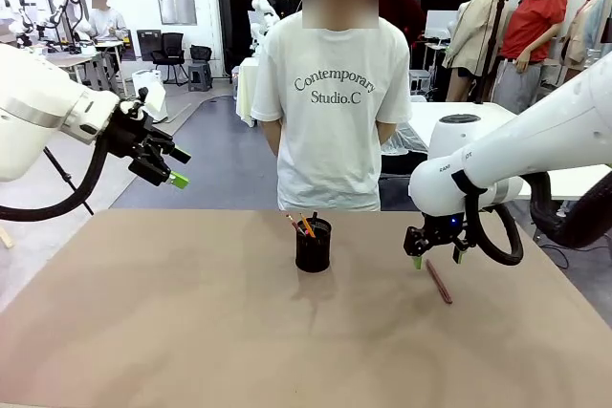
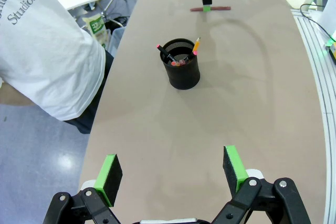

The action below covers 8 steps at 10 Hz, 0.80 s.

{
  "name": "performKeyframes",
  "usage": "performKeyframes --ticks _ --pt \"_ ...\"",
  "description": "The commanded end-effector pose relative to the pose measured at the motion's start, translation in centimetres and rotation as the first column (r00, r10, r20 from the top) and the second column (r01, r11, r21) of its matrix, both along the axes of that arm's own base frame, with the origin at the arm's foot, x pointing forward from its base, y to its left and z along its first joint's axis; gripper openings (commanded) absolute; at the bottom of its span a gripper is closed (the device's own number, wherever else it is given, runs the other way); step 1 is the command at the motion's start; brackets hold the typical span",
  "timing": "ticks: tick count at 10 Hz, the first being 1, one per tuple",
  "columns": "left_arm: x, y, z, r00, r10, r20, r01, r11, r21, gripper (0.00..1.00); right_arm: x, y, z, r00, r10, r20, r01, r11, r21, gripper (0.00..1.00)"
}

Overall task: Place the pens into the pen holder.
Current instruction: Pick up a writing instrument from the table and place it into the Pen holder.

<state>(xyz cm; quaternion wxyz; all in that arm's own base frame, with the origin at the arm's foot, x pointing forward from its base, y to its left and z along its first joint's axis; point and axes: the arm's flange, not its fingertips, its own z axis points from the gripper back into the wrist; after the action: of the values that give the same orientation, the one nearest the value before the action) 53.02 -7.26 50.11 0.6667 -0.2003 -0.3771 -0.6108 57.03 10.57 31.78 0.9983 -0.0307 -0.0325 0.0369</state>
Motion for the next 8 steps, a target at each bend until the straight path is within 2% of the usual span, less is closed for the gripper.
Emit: performKeyframes --ticks 1,8 --pt "-0.2 0.2 0.2 1.000 0.010 -0.003 -0.010 1.000 -0.001 1.00 1.4 0.1 0.1 0.999 -0.044 0.011 0.044 0.999 -0.027 1.00" --pt "-0.2 0.2 0.2 1.000 0.010 -0.003 -0.010 1.000 -0.001 1.00 2.6 -0.4 -1.9 0.996 -0.090 -0.025 0.091 0.996 0.005 1.00"
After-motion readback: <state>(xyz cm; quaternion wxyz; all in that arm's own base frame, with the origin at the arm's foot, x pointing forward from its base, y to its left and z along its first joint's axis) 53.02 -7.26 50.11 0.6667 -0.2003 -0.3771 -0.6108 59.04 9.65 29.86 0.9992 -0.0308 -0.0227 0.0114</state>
